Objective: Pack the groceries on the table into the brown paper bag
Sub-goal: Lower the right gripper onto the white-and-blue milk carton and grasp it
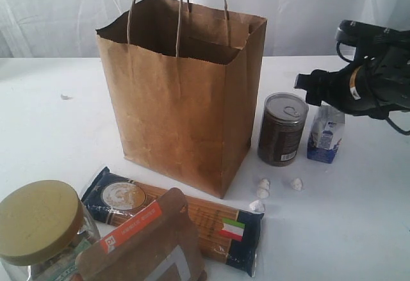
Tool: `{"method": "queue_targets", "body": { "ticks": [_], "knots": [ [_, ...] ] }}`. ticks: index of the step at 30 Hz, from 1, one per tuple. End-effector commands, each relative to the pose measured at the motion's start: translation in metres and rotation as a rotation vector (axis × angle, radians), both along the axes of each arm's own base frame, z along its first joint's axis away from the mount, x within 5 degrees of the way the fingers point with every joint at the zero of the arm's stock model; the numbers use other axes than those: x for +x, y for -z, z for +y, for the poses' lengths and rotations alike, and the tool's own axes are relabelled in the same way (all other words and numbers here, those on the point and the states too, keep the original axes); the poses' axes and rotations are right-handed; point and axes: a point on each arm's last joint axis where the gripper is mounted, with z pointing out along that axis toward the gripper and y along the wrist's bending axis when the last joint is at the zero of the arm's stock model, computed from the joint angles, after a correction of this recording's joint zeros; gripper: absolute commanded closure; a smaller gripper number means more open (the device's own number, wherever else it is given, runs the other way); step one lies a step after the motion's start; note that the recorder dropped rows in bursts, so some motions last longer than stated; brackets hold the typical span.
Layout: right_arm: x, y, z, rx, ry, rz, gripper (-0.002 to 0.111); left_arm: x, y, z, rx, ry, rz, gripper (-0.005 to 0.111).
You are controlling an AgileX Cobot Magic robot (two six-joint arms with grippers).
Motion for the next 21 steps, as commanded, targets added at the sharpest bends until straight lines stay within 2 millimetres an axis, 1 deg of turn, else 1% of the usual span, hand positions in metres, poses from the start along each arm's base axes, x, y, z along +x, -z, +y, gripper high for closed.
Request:
{"method": "queue_targets", "body": {
  "ticks": [1,6,14,16,21],
  "knots": [
    [0.005,0.014,-0.002,-0.026,0.017,0.046,0.038,0.0,0.001,0.0,-0.008,-0.001,-0.006,0.107],
    [0.006,0.022,-0.002,-0.032,0.017,0.069,0.038,0.0,0.001,0.0,-0.008,-0.001,-0.006,0.107],
    [0.006,0.023,-0.002,-0.035,0.017,0.071,0.038,0.0,0.001,0.0,-0.008,-0.001,-0.006,0.107],
    [0.006,0.023,-0.002,-0.038,0.02,0.073,0.043,0.0,0.001,0.0,-0.008,-0.001,-0.006,0.107],
    [0.004,0.024,-0.006,-0.065,0.056,0.103,0.066,0.0,0.001,0.0,-0.008,-0.001,-0.006,0.107]
  ]
}}
